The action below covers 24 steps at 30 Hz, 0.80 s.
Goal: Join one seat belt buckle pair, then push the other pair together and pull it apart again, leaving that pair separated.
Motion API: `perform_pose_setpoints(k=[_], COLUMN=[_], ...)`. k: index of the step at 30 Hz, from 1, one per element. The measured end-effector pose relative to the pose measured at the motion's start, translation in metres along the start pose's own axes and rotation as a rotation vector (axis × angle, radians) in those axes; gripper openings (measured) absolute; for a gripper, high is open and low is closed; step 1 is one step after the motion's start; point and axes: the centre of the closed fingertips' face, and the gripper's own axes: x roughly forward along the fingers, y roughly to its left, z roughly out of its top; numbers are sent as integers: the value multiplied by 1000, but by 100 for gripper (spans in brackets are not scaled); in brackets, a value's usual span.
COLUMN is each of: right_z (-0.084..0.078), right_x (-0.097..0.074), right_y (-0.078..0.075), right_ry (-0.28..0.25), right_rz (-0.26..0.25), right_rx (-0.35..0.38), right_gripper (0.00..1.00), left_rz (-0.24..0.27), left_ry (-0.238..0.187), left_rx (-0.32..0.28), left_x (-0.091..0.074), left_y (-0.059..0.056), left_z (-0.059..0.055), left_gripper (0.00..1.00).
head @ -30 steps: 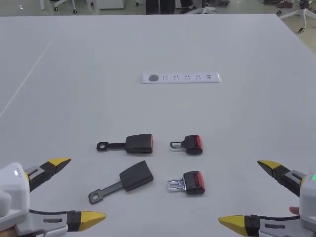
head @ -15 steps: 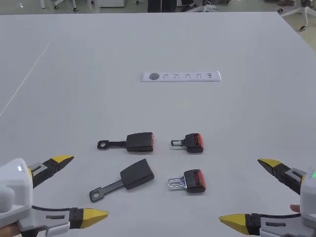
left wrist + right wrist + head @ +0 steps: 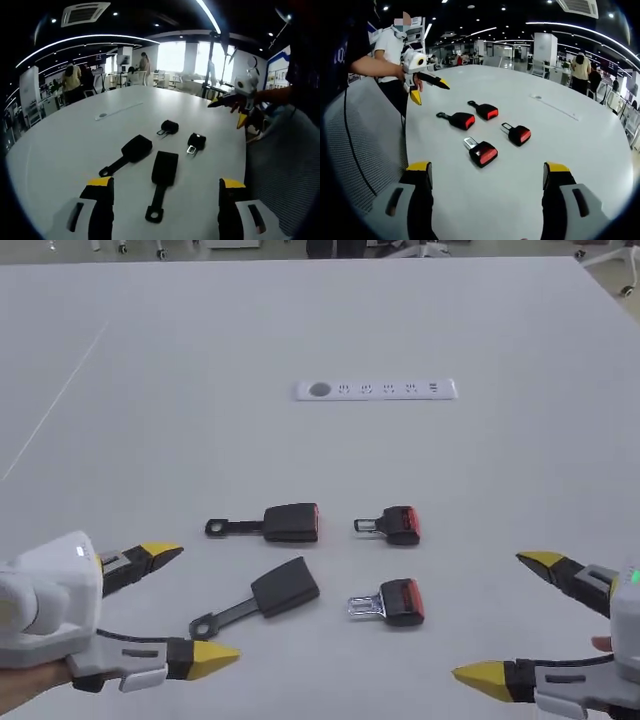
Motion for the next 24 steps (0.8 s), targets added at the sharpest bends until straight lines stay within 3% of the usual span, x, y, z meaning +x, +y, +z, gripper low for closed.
perform_pose_setpoints(k=[4,11,24], right_z=[0,2,4], right_x=[3,9,20], right_y=[1,1,3], right_ry=[19,41,76], right_rz=[26,60,113], right_rx=[-27,-65,-125], right_gripper=[87,81,71], left_rz=[-24,-34,-51], left_ry=[39,79,153], left_rx=[17,28,62], left_x=[5,10,32], left_y=[-4,-2,3], left_z=[-5,-11,-13], left_gripper=[84,80,70])
